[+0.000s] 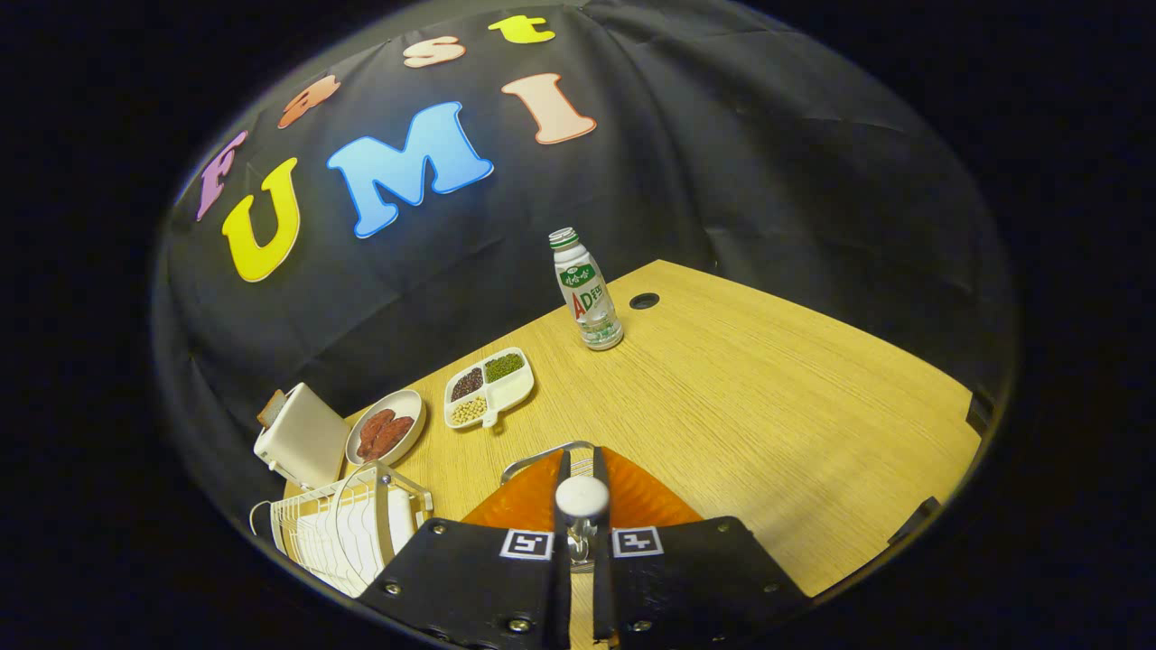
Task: Take the plate from the dish rack, then take the spoon from the basket and place it into the plate.
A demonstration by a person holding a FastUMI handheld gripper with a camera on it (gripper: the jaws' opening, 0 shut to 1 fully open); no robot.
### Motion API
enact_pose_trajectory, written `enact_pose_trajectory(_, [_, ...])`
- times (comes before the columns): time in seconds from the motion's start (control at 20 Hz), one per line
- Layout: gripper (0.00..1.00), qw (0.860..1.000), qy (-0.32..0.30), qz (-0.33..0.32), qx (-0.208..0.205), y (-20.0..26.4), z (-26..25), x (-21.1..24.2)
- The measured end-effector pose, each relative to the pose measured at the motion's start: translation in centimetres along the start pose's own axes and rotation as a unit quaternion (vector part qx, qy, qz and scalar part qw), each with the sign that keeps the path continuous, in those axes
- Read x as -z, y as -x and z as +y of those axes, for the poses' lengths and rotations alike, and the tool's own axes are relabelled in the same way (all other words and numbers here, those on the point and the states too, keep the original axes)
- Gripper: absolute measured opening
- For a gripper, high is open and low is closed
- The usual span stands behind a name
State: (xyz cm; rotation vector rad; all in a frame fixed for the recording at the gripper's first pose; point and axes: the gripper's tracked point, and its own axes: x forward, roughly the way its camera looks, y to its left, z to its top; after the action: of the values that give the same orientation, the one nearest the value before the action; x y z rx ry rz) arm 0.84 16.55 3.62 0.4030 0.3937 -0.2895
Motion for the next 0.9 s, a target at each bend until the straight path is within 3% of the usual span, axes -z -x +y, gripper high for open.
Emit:
enact_pose_trajectory(0.25, [0.1, 0.993, 0.111, -0.022, 0.03, 1.9, 1.5, -2.9])
enact_pose_trajectory(0.6, [0.1, 0.965, 0.24, -0.073, 0.073, 7.8, 4.7, -7.4])
enact_pose_trajectory(0.9, [0.1, 0.95, 0.297, -0.091, 0.024, 13.7, 10.9, -5.7])
